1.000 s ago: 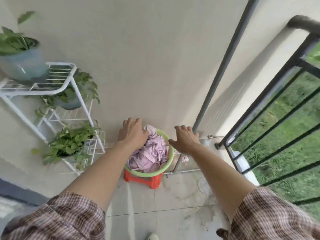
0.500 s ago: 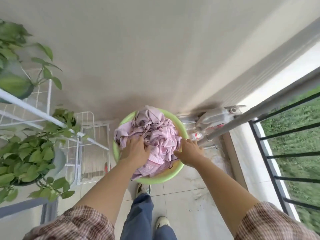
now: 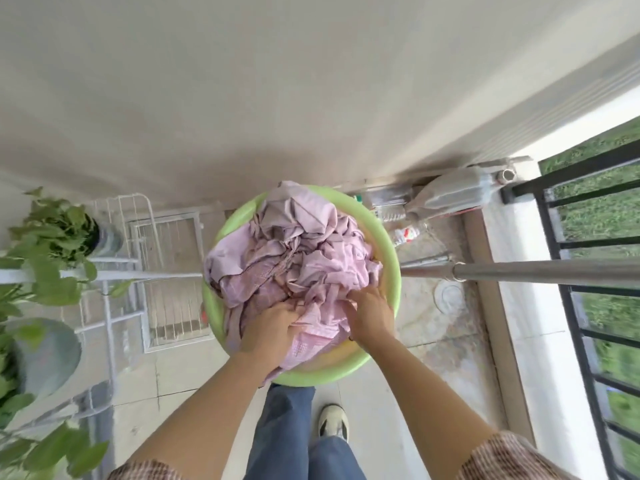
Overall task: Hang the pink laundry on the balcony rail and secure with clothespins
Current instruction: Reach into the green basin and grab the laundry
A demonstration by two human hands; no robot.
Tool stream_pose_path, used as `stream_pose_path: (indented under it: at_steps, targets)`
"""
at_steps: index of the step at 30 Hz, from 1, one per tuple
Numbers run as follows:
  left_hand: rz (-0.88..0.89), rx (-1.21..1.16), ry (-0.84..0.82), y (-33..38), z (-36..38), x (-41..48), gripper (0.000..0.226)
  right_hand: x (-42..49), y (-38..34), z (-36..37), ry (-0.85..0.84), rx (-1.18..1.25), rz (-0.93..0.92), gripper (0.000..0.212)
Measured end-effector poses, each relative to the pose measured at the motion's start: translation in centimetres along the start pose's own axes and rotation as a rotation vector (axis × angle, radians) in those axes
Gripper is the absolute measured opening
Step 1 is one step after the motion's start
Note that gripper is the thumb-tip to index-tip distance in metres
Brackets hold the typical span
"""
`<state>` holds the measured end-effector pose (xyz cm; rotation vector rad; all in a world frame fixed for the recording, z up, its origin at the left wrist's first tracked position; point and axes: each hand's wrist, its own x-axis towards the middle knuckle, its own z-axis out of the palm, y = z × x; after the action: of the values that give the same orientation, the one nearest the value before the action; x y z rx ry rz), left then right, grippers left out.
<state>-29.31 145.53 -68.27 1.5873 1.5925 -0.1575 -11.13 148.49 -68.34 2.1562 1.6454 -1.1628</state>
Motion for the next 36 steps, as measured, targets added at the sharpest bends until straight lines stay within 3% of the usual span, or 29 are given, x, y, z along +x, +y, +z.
stream_pose_path:
  at_steps: [1, 5, 11, 19, 21, 22, 24, 26, 28, 29, 30, 32, 33, 36]
  targets:
    - [0.023, -0.021, 0.023, 0.1, -0.3, 0.0, 0.018, 0.2, 0.0, -0.2, 0.024, 0.057, 0.004, 0.022]
    - [0.047, -0.19, 0.033, 0.3, -2.3, -1.2, 0.05, -0.6, -0.8, -3.1, 0.079, 0.401, 0.081, 0.023]
    - [-0.045, -0.563, -0.033, 1.7, -7.2, -6.4, 0.048, -5.6, -3.4, -10.0, 0.191, 0.718, 0.0, 0.026]
    - [0.056, -0.717, 0.25, 7.1, -14.1, -14.4, 0.04, -15.5, -7.1, -20.6, 0.295, 0.796, -0.183, 0.029]
    - [0.089, -0.759, 0.347, 8.9, -16.1, -16.9, 0.04, -18.6, -7.6, -23.2, 0.173, 0.871, -0.219, 0.015]
    - [0.088, -0.812, 0.392, 9.9, -17.1, -18.2, 0.039, -20.2, -7.6, -24.2, 0.073, 0.884, -0.26, 0.024]
    - [0.073, -0.961, 0.477, 11.2, -19.1, -20.2, 0.034, -22.8, -7.5, -25.5, -0.082, 0.753, -0.39, 0.075]
    - [0.063, -1.161, 0.544, 12.1, -21.3, -21.7, 0.029, -24.8, -7.5, -26.0, -0.116, 0.486, -0.528, 0.121]
    - [0.089, -1.302, 0.565, 12.9, -23.3, -23.0, 0.028, -26.0, -7.5, -25.8, -0.048, 0.181, -0.584, 0.137]
    - [0.119, -1.335, 0.563, 13.4, -24.1, -23.5, 0.029, -26.5, -7.6, -25.8, 0.02, 0.036, -0.581, 0.13]
    - [0.14, -1.343, 0.559, 13.7, -24.7, -24.0, 0.029, -27.2, -7.8, -25.8, 0.087, -0.078, -0.592, 0.108]
    - [0.16, -1.303, 0.55, 14.6, -25.9, -24.9, 0.027, -28.3, -8.5, -26.0, 0.282, -0.116, -0.715, 0.04]
    - [0.153, -1.268, 0.56, 14.9, -26.5, -25.3, 0.026, -29.0, -9.2, -26.5, 0.356, -0.053, -0.761, 0.017]
    - [0.185, -1.218, 0.652, 15.5, -28.9, -26.5, 0.022, -31.5, -11.6, -30.2, 0.359, 0.484, -0.692, 0.014]
